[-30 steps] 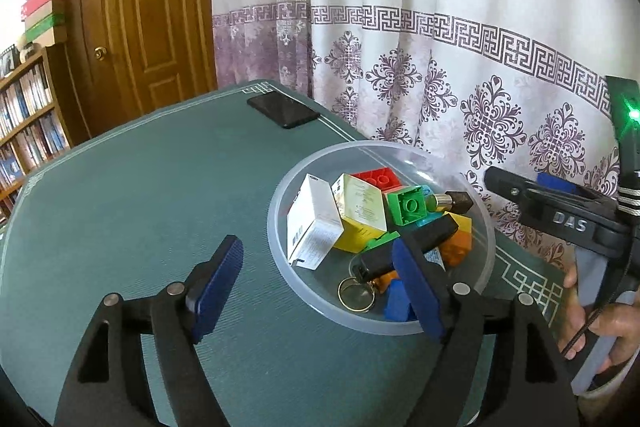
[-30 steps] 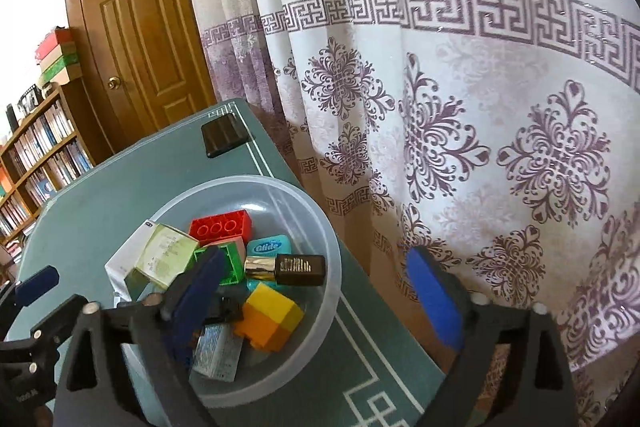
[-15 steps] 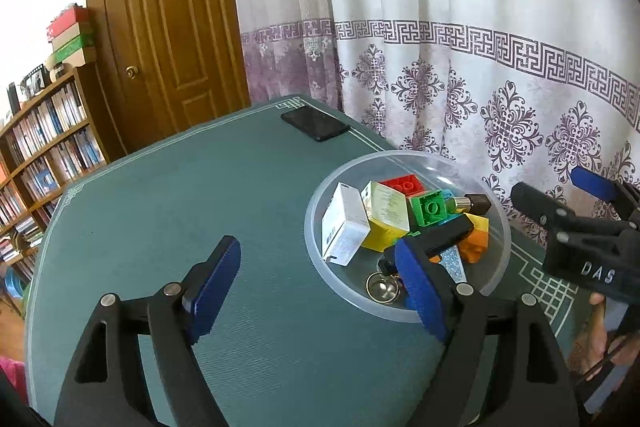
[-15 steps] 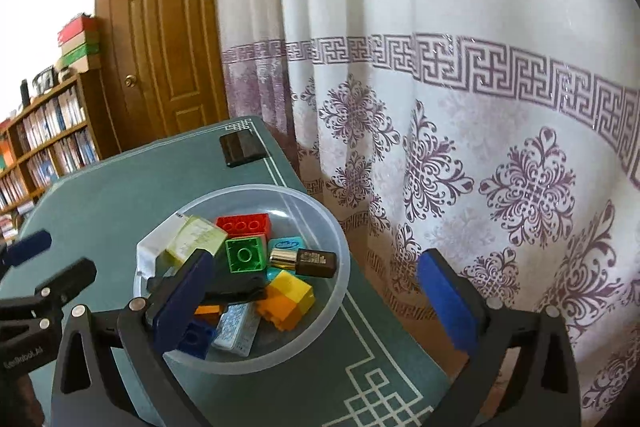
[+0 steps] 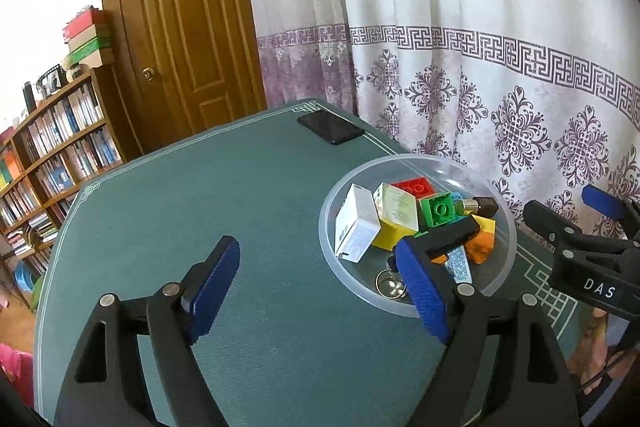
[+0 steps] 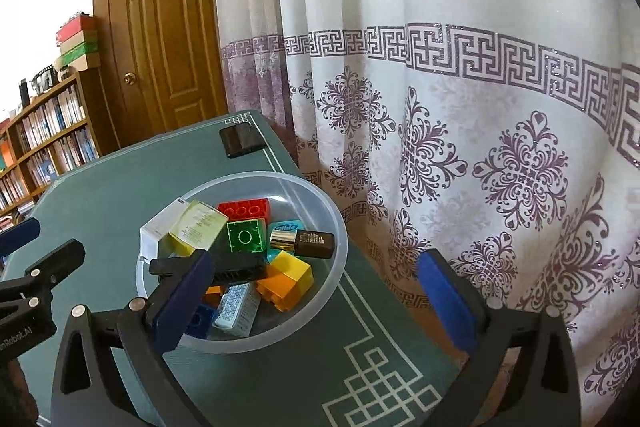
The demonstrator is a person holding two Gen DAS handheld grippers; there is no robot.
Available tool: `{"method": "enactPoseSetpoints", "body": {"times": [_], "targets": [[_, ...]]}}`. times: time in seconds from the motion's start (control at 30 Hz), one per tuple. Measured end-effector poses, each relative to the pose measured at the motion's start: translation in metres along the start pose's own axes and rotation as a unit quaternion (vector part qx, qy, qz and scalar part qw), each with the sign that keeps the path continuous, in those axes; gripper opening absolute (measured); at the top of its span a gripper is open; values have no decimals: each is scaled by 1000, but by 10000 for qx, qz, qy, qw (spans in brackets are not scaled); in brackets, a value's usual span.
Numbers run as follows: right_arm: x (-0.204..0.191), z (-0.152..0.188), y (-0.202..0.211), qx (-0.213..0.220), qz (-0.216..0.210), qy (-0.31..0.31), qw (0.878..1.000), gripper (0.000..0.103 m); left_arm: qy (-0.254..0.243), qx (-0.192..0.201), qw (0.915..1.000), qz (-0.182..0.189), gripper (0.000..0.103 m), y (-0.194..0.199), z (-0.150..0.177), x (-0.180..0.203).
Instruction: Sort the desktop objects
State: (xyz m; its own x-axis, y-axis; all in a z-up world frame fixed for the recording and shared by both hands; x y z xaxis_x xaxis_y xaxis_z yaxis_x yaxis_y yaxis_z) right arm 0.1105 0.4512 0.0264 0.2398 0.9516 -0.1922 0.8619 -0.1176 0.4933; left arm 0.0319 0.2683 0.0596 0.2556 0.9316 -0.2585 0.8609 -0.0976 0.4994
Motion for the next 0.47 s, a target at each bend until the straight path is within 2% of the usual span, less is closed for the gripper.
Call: {"method": "enactPoseSetpoints", "body": {"times": [0.17, 0.37, 0.47], "targets": [[-1, 0, 1, 6, 3, 37, 10000, 102, 2, 1, 9999, 104, 84, 3, -1, 3], [-1, 0, 2, 32, 23, 56, 10000, 102, -6, 130, 9991, 407, 84, 12, -4, 12], [0, 1, 2, 16, 14, 30, 10000, 102, -11, 191, 9990, 412, 84, 14, -5, 12]]}}
Point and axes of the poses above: each gripper's, at about its wrist camera, not at the fingertips, and y roughly against the way its jaws point, x to its right, z to its underside, the point moved 10 cm from there along -y, roughly the way its jaws point, and after that the axes turned 13 degrees about -z, right-handed, at the moved point
